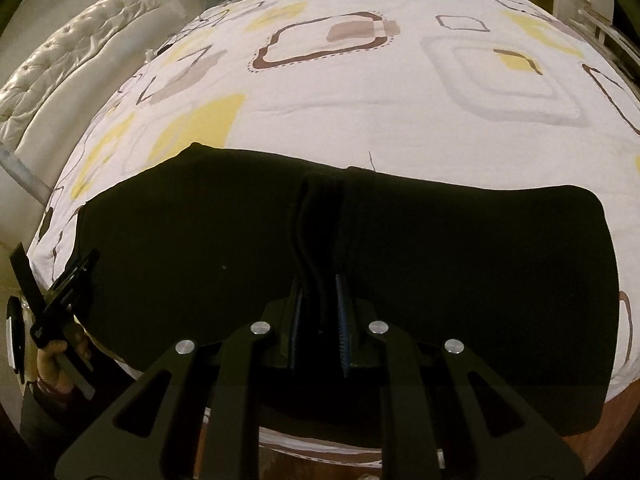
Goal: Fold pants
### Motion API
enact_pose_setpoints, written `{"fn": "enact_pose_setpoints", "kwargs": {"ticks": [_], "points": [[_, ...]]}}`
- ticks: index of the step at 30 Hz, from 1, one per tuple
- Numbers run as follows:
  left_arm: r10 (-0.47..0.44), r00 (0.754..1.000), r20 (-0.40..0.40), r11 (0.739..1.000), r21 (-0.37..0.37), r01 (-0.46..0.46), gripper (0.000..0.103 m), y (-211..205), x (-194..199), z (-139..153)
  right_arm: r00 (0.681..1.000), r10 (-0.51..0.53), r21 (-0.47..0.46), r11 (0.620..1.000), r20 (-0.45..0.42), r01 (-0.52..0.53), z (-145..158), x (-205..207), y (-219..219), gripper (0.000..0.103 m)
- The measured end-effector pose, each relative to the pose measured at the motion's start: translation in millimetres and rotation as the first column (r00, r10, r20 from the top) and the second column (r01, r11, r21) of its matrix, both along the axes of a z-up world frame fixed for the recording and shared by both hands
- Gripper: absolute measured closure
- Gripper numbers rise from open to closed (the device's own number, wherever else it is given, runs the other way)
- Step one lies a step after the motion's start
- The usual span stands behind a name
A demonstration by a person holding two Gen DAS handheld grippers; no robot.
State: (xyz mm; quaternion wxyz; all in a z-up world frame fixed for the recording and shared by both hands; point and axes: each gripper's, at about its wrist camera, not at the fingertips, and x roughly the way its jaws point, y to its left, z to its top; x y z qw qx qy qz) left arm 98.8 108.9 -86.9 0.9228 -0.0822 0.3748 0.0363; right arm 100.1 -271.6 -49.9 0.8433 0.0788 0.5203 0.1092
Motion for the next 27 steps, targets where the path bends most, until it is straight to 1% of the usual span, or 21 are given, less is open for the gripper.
{"fn": "enact_pose_setpoints", "kwargs": {"ticks": [6, 14, 24, 27], "points": [[-0.001, 1.0, 0.0, 1.0, 0.001, 0.001, 0.005, -0.4, -0.8, -0.4, 1.0, 0.023, 0.002, 1.0, -0.005, -0.023, -3.3, 1.8, 12.6, 0.088], [-0.001, 1.0, 0.001, 1.0, 0.002, 0.001, 0.005, -0.5, -0.7, 0.2, 0.998, 0.057, -0.024, 0.998, -0.008, -0.057, -7.3, 2.5, 29.0, 0.088], [-0.001, 1.0, 0.002, 1.0, 0.003, 0.001, 0.005, -0.5, -0.5, 0.1, 0.997, 0.073, -0.036, 0.997, -0.017, -0.074, -11.1, 4.8, 36.7, 0.088], [-0.001, 1.0, 0.002, 1.0, 0.002, 0.001, 0.005, -1.0, -1.1, -0.3, 0.996, 0.092, -0.01, 0.996, -0.023, -0.092, -12.3, 5.5, 42.3, 0.089]]}}
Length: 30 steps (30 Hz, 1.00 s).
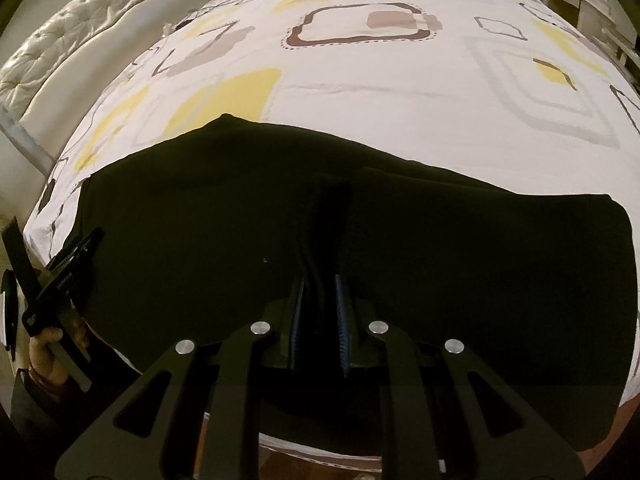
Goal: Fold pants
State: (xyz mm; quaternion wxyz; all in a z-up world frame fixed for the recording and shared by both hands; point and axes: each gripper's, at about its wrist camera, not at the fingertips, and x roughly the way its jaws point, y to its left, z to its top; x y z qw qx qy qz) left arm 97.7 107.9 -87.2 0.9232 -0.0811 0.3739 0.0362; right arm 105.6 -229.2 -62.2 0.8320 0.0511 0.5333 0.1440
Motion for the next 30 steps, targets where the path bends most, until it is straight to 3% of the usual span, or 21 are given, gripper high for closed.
{"fn": "enact_pose_setpoints", "kwargs": {"ticks": [3, 5, 11, 16, 21, 26, 30], "points": [[-0.001, 1.0, 0.0, 1.0, 0.0, 0.001, 0.005, -0.2, -0.1, -0.1, 1.0, -0.021, -0.02, 1.0, -0.005, 0.021, -2.4, 1.8, 4.1, 0.09], [-0.003, 1.0, 0.0, 1.0, -0.001, 0.003, 0.005, 0.0, 0.4, 0.6, 0.999, -0.045, 0.022, 0.999, -0.006, 0.045, -0.3, 2.7, -0.7, 0.09], [-0.007, 1.0, 0.002, 1.0, 0.0, 0.007, 0.005, 1.7, 2.9, 3.3, 0.997, -0.043, 0.082, 0.996, 0.059, 0.038, 31.3, -10.5, -10.1, 0.089], [-0.009, 1.0, 0.003, 1.0, 0.0, 0.009, 0.005, 1.1, 3.1, 3.2, 0.988, -0.103, 0.043, 0.994, 0.115, 0.099, 49.8, -12.4, -36.0, 0.089], [-0.009, 1.0, 0.003, 1.0, 0.0, 0.009, 0.005, 0.7, 2.4, 2.9, 0.982, -0.177, -0.006, 0.984, 0.069, 0.178, 28.0, -3.0, -61.5, 0.089], [-0.01, 1.0, 0.002, 1.0, 0.0, 0.01, 0.005, 0.3, 2.2, 2.7, 0.989, -0.146, -0.004, 0.989, 0.001, 0.146, -2.4, 2.6, -51.6, 0.087], [-0.015, 1.0, -0.001, 1.0, -0.006, 0.015, 0.005, 0.3, 3.5, 2.6, 0.991, -0.135, -0.033, 0.99, -0.001, 0.135, -10.4, 3.5, -40.7, 0.085]]}}
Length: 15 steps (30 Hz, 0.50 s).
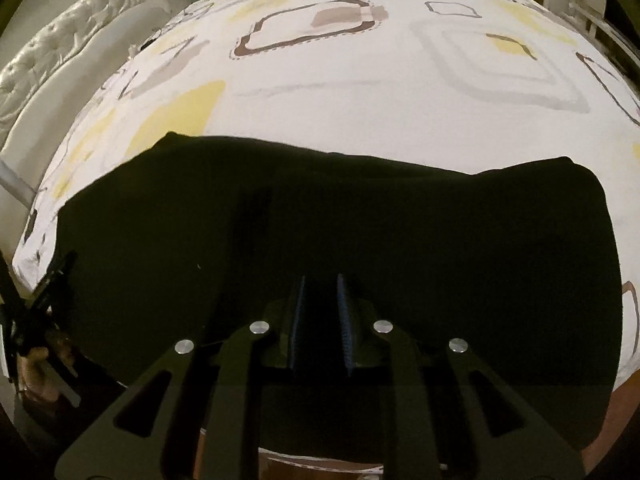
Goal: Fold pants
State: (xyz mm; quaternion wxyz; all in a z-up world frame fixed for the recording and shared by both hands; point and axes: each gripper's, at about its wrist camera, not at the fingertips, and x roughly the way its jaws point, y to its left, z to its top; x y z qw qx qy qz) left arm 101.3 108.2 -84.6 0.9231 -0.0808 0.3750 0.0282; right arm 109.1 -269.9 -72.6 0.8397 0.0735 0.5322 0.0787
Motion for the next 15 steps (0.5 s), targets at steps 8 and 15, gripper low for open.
{"fn": "enact_pose_setpoints", "kwargs": {"ticks": [8, 15], "points": [[-0.031, 0.999, -0.011, 0.997, -0.068, 0.03, 0.005, 10.3, 0.2, 2.8, 1.0, 0.004, 0.002, 1.0, 0.01, -0.004, 0.2, -6.1, 1.0, 0.085], [-0.062, 0.998, 0.018, 0.906, -0.419, 0.064, 0.005, 57.5, -8.0, 12.9, 1.0, 0.003, 0.066, 0.998, 0.015, -0.004, 4.9, -9.5, -4.6, 0.077]]}}
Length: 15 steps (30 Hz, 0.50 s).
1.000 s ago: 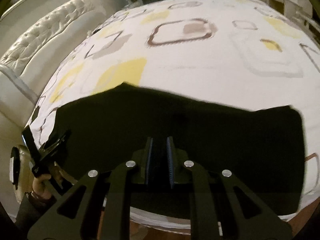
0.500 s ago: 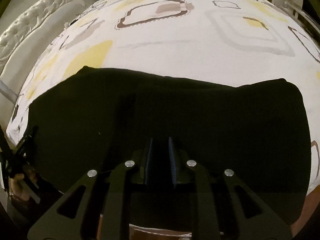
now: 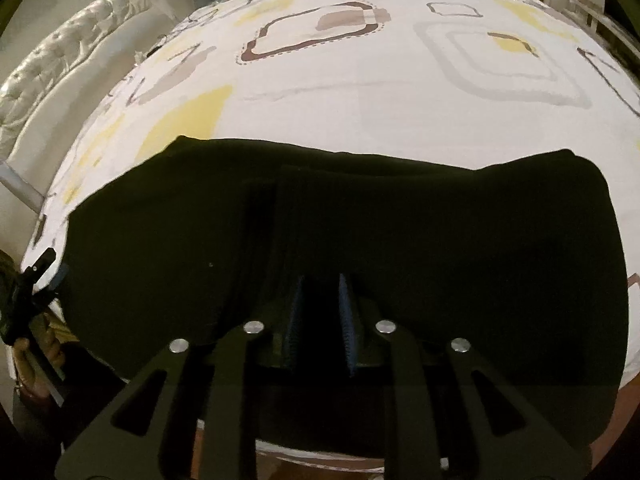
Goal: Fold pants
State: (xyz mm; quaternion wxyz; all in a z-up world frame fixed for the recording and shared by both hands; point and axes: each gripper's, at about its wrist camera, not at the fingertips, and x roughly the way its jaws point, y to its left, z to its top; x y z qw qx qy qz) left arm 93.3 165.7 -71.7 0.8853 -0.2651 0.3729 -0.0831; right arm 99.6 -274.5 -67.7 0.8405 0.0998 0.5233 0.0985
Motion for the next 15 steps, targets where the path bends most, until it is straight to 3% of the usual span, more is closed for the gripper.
{"fn": "enact_pose_setpoints", "kwargs": {"ticks": [1, 5, 9, 12, 15], "points": [[-0.006, 1.0, -0.009, 0.998, -0.067, 0.005, 0.005, 10.5, -1.5, 1.1, 1.0, 0.003, 0.017, 1.0, 0.001, -0.003, 1.4, -1.6, -0.8, 0.076], [-0.054, 0.998, -0.034, 0.978, -0.203, 0.046, 0.005, 39.6, -3.9, 5.2, 1.0, 0.011, 0.039, 0.999, 0.012, -0.012, 8.0, -8.7, -1.1, 0.075], [-0.066, 0.996, -0.061, 0.972, -0.228, 0.05, 0.005, 74.4, 4.2, 9.1, 0.999, 0.031, 0.065, 0.997, 0.017, -0.032, 13.4, -20.3, 1.6, 0.073], [-0.094, 0.992, -0.081, 0.971, -0.229, 0.073, 0.005, 89.9, 14.4, 6.1, 0.999, 0.049, 0.079, 0.996, 0.012, -0.05, 14.6, -27.1, 7.2, 0.064], [-0.154, 0.975, -0.159, 0.959, -0.26, 0.11, 0.005, 98.1, 33.2, -9.0, 0.997, 0.071, 0.079, 0.994, 0.007, -0.072, 15.5, -31.9, 14.9, 0.064]]}}
